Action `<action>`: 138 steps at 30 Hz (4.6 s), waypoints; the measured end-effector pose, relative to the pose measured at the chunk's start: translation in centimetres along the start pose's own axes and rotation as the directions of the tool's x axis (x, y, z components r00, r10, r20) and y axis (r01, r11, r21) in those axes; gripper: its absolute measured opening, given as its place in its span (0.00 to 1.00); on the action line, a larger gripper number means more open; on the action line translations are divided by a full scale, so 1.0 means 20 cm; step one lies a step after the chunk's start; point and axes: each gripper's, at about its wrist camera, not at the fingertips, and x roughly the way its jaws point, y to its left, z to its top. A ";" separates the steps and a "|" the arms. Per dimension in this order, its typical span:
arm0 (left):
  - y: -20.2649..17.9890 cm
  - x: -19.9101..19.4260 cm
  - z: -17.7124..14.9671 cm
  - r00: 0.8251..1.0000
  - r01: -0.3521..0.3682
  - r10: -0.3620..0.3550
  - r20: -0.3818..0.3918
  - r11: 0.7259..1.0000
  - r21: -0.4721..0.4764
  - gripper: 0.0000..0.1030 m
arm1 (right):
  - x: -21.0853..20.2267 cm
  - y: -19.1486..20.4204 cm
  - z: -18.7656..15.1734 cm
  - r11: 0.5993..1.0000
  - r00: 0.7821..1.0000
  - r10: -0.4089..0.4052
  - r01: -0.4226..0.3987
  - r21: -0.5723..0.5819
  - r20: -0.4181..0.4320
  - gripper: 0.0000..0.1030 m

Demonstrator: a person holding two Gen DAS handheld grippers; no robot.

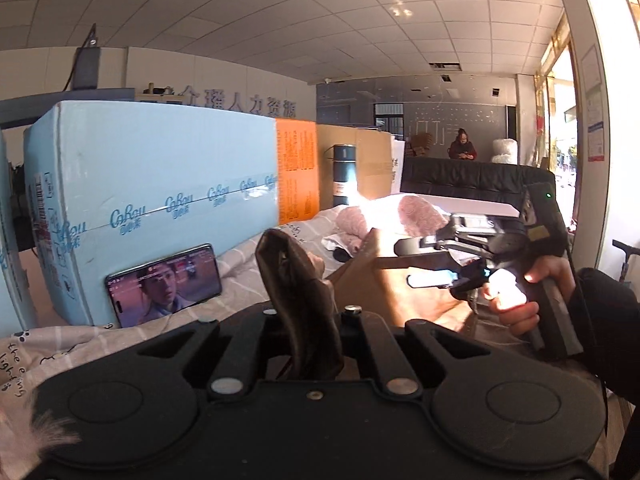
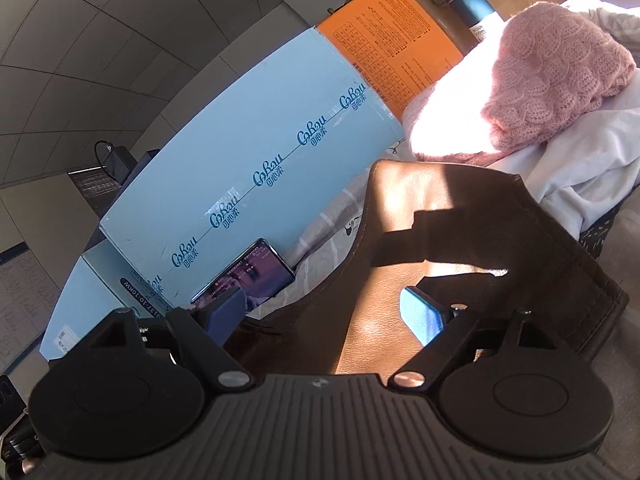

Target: Fold clothes

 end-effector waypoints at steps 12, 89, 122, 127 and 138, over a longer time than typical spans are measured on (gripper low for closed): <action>-0.34 -0.13 -0.06 0.997 0.079 -0.080 0.006 0.988 0.131 0.08 | -0.02 0.25 -0.16 0.970 0.958 0.224 -0.202 0.135 -0.179 0.58; 0.08 -0.17 -0.30 0.885 -0.417 0.278 -0.373 0.829 -0.371 0.10 | -0.88 -0.07 -0.18 0.898 0.934 -0.357 0.349 -0.267 0.017 0.19; -0.27 -0.48 -0.36 0.943 -0.211 0.090 -0.320 0.905 -0.369 0.84 | -0.75 0.42 -0.32 0.883 0.976 0.015 -0.115 -0.456 -0.217 0.57; -0.28 -0.47 -0.38 0.947 -0.193 0.063 -0.316 0.897 -0.398 0.86 | -0.71 0.41 -0.42 0.867 0.945 -0.044 -0.126 -0.483 -0.324 0.57; -0.31 -0.50 -0.35 0.959 -0.175 0.066 -0.275 0.904 -0.391 0.90 | -0.64 0.38 -0.50 0.831 0.919 -0.129 -0.104 -0.546 -0.372 0.67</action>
